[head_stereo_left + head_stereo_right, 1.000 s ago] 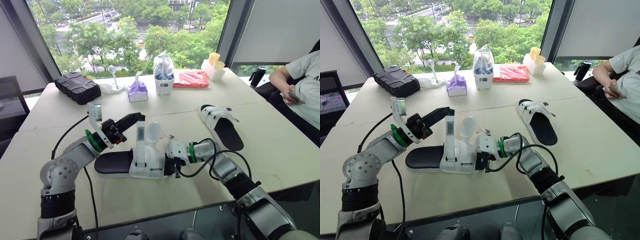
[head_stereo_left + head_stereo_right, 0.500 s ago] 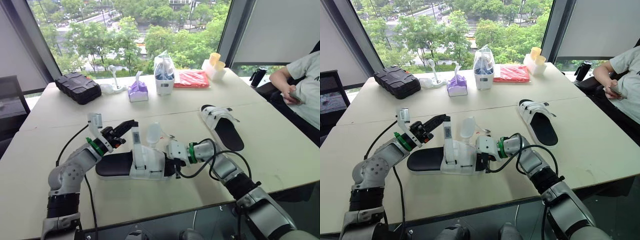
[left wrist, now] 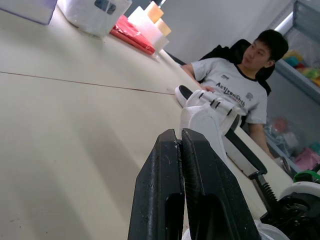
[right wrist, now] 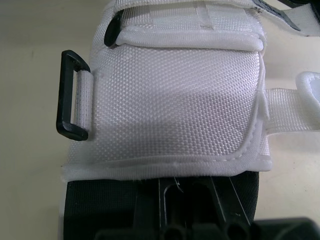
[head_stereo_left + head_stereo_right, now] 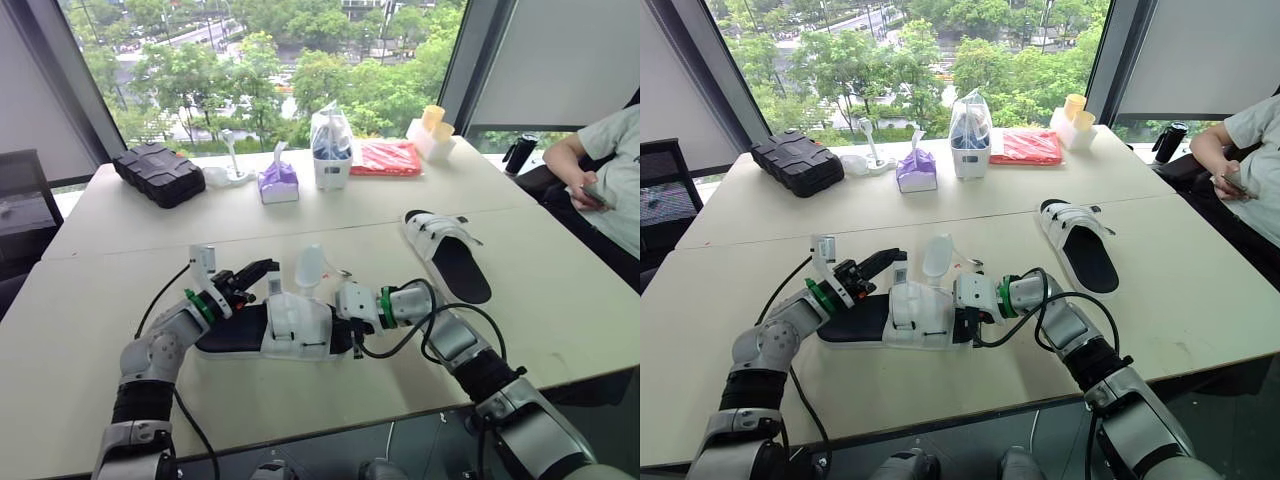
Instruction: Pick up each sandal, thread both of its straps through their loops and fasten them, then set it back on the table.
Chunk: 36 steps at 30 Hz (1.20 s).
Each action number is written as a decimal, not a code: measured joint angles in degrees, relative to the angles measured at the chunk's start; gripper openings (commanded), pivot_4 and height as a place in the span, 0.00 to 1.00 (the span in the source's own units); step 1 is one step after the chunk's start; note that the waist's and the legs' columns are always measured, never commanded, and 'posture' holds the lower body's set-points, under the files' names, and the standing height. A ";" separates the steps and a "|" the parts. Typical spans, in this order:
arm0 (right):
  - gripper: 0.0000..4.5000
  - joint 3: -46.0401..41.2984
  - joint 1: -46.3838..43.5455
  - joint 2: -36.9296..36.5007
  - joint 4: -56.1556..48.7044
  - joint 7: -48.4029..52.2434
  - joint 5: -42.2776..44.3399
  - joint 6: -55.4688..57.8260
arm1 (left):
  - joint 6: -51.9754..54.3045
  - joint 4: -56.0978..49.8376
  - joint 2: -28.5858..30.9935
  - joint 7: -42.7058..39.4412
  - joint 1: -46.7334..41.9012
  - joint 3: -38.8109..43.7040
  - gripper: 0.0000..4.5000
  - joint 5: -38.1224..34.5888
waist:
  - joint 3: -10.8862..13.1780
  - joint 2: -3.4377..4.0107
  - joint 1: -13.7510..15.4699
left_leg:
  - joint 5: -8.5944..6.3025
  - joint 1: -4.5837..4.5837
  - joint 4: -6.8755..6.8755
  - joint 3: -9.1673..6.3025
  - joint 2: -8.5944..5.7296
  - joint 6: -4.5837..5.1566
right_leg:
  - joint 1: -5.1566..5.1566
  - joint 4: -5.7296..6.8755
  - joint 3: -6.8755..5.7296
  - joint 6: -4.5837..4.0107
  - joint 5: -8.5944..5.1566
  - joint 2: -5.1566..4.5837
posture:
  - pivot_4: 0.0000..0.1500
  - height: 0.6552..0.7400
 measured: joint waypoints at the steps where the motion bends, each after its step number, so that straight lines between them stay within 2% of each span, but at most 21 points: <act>1: 0.00 -0.12 0.17 -0.12 -0.25 0.00 0.00 0.18 | -0.06 0.37 -0.15 -0.26 -0.31 0.02 0.02 0.01 | 0.00 0.00 0.10 | 0.00 0.00 0.00 0.00 0.00 0.00 | 0.00 0.00 0.00 0.01 0.00 0.00 | 1.00 1.00; 8: 0.00 -0.30 0.50 -0.44 -0.96 -0.08 -0.06 0.64 | 2.16 0.55 -0.87 -1.06 -3.78 1.64 0.02 -2.91 | 0.00 -0.01 0.36 | 0.00 -0.05 0.03 -0.01 0.00 0.00 | -0.03 0.00 -0.02 0.06 0.04 0.00 | 1.00 1.00; 20: 0.00 -0.47 0.91 -0.44 -1.58 -0.16 -0.10 1.19 | 17.54 -14.60 0.88 -0.64 -2.24 3.23 0.02 -16.48 | 0.00 0.00 0.29 | 0.00 -0.05 0.02 -0.01 0.00 0.00 | -0.02 0.00 -0.02 0.09 0.05 0.00 | 1.00 1.00; 27: 0.00 -0.49 0.94 -0.44 -1.86 -0.16 -0.17 1.53 | 15.90 -14.39 0.03 1.08 -1.98 2.98 0.02 -14.90 | 0.00 0.00 0.33 | 0.00 -0.05 0.03 0.00 0.00 0.00 | -0.02 0.00 -0.01 0.09 0.05 0.01 | 1.00 1.00; 36: 0.00 -0.59 1.02 -0.46 -2.00 -0.16 -0.37 1.59 | 8.43 -4.55 -2.22 -0.73 -4.92 -0.05 0.02 -7.26 | 0.00 -0.01 0.38 | 0.00 -0.05 0.04 0.01 0.00 0.00 | -0.01 -0.01 -0.02 0.09 0.05 0.01 | 1.00 1.00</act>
